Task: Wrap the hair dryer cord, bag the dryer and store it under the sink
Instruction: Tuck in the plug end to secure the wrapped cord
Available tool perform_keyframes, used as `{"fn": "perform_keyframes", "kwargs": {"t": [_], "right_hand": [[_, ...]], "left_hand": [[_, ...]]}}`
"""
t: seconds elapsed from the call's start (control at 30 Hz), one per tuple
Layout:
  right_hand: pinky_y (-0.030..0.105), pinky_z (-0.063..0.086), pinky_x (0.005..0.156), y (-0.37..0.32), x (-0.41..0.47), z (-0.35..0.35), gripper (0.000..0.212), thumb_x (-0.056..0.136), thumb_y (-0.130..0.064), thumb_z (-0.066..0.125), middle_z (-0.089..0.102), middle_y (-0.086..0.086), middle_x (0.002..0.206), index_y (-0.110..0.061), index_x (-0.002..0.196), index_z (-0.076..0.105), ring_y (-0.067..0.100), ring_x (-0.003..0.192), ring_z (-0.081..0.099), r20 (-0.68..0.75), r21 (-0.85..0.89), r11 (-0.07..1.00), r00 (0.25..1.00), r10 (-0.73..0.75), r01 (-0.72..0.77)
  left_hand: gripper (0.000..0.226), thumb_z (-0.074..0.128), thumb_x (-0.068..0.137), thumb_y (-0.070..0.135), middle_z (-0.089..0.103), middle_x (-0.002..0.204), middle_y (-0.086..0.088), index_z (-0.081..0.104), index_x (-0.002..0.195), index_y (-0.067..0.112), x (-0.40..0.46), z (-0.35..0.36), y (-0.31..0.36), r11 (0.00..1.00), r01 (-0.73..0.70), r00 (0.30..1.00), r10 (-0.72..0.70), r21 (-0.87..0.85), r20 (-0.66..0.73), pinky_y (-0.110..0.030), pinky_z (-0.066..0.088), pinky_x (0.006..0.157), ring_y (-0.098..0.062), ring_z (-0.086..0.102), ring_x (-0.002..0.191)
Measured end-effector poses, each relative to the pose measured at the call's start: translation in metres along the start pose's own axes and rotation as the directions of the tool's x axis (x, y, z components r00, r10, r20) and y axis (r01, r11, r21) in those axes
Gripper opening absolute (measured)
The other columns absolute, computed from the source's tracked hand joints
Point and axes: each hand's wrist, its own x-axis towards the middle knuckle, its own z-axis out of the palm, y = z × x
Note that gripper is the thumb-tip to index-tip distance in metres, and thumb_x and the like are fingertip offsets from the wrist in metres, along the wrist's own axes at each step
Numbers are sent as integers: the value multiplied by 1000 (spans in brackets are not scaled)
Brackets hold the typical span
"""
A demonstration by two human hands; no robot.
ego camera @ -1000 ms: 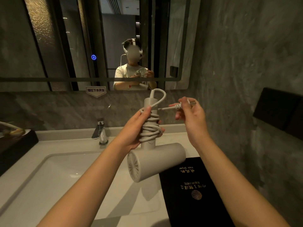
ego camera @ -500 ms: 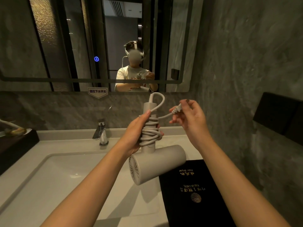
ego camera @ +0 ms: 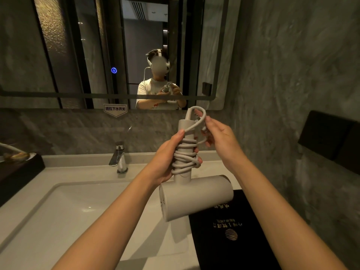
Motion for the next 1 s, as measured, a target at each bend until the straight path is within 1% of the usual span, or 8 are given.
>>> {"fn": "perform_keyframes", "kwargs": {"t": [0.23, 0.4, 0.53, 0.6, 0.7, 0.77, 0.83, 1.0], "right_hand": [[25, 37, 58, -1, 2, -3, 28, 98, -30, 43, 51, -2, 70, -33, 88, 70, 10, 64, 42, -3, -8, 1000, 1000, -11, 11], [23, 44, 56, 4, 3, -6, 26, 97, -23, 47, 61, -2, 72, -18, 98, 72, 12, 65, 49, 21, -33, 999, 1000, 9, -8], [18, 46, 52, 6, 3, -1, 21, 94, -13, 52, 69, -3, 88, -17, 106, 69, 2, 64, 58, -3, 82, 996, 1000, 25, -24], [22, 53, 60, 9, 4, -1, 23, 95, -9, 48, 69, 2, 96, -11, 110, 65, 4, 69, 62, 13, 182, 980, 997, 78, -79], [42, 54, 85, 12, 2, -3, 25, 97, -10, 43, 63, 14, 101, -6, 113, 60, 22, 85, 59, 38, 337, 930, 989, 144, -148], [38, 57, 82, 15, 0, -2, 23, 94, -19, 53, 65, 10, 100, -11, 115, 58, 24, 89, 63, 9, 218, 973, 997, 78, -78], [29, 59, 75, 18, 0, 2, 29, 86, -21, 66, 68, 2, 97, -17, 114, 59, 18, 89, 67, -20, -27, 999, 1000, -23, 23], [12, 48, 63, 25, 9, 6, 28, 75, -29, 76, 54, -2, 104, -24, 101, 65, 6, 76, 57, -229, -365, 928, 958, -173, 80]], "left_hand": [[63, 59, 83, 48, 65, 81, -15, 56, 121, -2, -8, -3, 0, 998, 23, 1000, -25, 63, 17, -35, 58, 65, -25, 67, 66], [45, 58, 86, 41, 64, 78, -14, 54, 107, 2, -13, -7, 0, 988, 50, 998, -55, 144, 33, -36, 58, 65, -27, 68, 65], [43, 59, 87, 39, 64, 75, -14, 54, 107, 2, -13, -7, -3, 987, 50, 999, -51, 151, 2, -38, 59, 67, -28, 67, 64], [43, 58, 86, 38, 63, 75, -14, 54, 107, 1, -13, -8, -5, 984, 43, 999, -40, 171, -22, -40, 58, 69, -27, 67, 63], [48, 60, 81, 41, 64, 76, -15, 57, 107, 0, -10, -12, -9, 982, 47, 996, -32, 184, -84, -45, 56, 76, -30, 66, 66], [51, 64, 78, 43, 66, 78, -16, 60, 105, 0, -8, -15, -12, 975, 47, 992, -20, 219, -124, -54, 52, 84, -34, 64, 74], [44, 68, 79, 44, 68, 79, -16, 64, 98, 4, -6, -16, -14, 970, 47, 988, -10, 237, -156, -61, 48, 89, -36, 63, 78], [24, 63, 88, 32, 67, 74, -14, 65, 87, 8, -2, -13, -19, 968, 75, 976, -22, 238, -218, -65, 48, 91, -36, 64, 75]]}}
